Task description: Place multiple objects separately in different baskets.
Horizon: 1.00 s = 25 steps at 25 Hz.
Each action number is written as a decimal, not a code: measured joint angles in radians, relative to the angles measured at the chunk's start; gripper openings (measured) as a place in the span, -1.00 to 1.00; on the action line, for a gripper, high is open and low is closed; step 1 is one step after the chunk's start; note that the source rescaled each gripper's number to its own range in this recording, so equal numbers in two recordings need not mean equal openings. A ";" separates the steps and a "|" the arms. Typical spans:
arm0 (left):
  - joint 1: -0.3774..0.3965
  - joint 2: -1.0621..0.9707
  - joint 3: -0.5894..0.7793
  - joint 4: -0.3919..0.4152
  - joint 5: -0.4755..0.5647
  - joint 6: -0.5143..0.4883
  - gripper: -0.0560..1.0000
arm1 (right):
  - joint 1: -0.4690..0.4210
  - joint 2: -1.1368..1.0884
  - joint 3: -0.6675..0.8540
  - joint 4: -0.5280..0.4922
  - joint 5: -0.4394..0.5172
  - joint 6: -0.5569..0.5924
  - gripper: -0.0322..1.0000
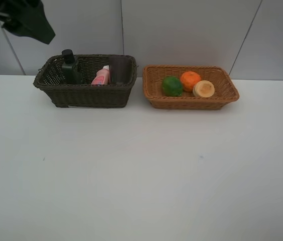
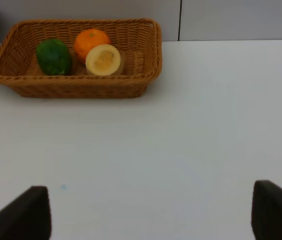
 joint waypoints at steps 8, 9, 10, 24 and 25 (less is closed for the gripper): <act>0.209 -0.403 0.291 -0.077 0.004 0.000 1.00 | 0.000 0.000 0.000 0.000 0.000 0.000 0.43; 0.233 -0.460 0.323 -0.093 0.005 0.001 1.00 | 0.000 0.000 0.000 0.000 0.000 0.000 0.43; 0.263 -0.517 0.353 -0.108 0.006 0.000 1.00 | 0.000 0.000 0.000 0.000 0.000 0.000 0.43; 0.546 -0.998 0.522 -0.281 0.113 -0.028 1.00 | 0.000 0.000 0.000 0.000 0.000 0.000 0.43; 0.548 -0.999 0.522 -0.280 0.127 -0.039 1.00 | 0.000 0.000 0.000 0.000 0.000 0.000 0.43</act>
